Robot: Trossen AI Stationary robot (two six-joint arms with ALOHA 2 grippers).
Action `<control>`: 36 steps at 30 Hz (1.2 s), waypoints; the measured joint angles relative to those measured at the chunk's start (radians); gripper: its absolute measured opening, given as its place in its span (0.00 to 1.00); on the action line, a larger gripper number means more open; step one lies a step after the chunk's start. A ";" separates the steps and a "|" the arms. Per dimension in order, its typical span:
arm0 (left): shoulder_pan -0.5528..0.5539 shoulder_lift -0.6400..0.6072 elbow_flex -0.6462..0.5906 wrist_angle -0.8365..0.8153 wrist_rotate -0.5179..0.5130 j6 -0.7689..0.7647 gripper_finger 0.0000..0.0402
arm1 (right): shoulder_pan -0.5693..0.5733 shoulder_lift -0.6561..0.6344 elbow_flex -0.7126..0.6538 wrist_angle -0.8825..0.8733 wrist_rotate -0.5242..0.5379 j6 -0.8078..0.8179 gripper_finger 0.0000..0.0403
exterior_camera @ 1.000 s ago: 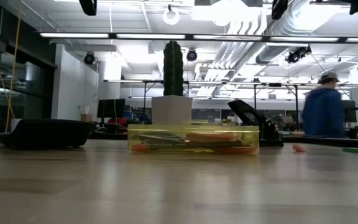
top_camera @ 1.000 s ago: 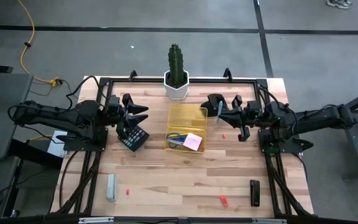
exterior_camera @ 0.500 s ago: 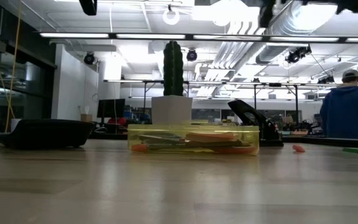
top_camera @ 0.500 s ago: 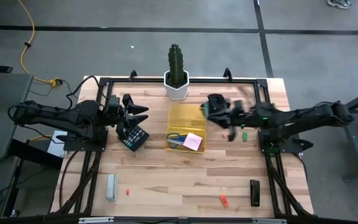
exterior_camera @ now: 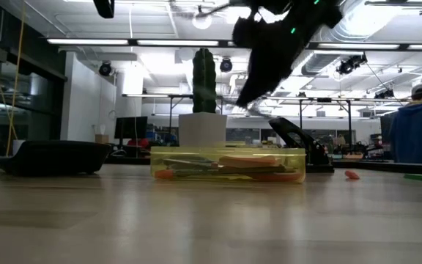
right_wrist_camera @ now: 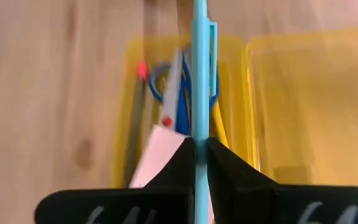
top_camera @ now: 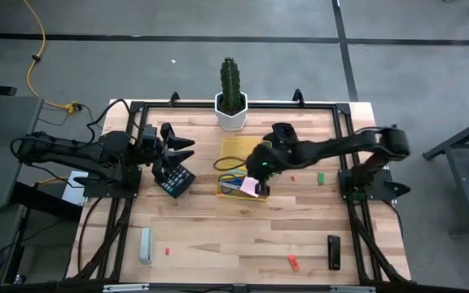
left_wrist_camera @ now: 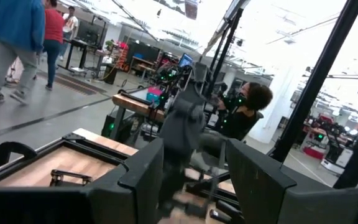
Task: Pack school essentials
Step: Put the blue pen into the supply box, then put the pink pencil top eraser into the supply box
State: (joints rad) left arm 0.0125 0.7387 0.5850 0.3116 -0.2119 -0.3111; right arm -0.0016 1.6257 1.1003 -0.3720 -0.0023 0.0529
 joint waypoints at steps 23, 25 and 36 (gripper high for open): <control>0.000 0.001 0.000 -0.001 0.000 0.000 0.42 | -0.018 0.247 0.124 -0.079 0.107 -0.035 0.06; 0.000 0.001 0.000 -0.001 0.000 0.000 0.42 | -0.017 0.247 0.124 -0.079 0.107 -0.034 0.13; 0.000 0.001 0.000 -0.006 0.000 0.000 0.42 | -0.017 0.121 0.124 -0.215 0.106 -0.035 0.49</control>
State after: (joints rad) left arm 0.0124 0.7395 0.5850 0.3058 -0.2119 -0.3114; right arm -0.0189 1.7471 1.2243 -0.5866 0.1042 0.0177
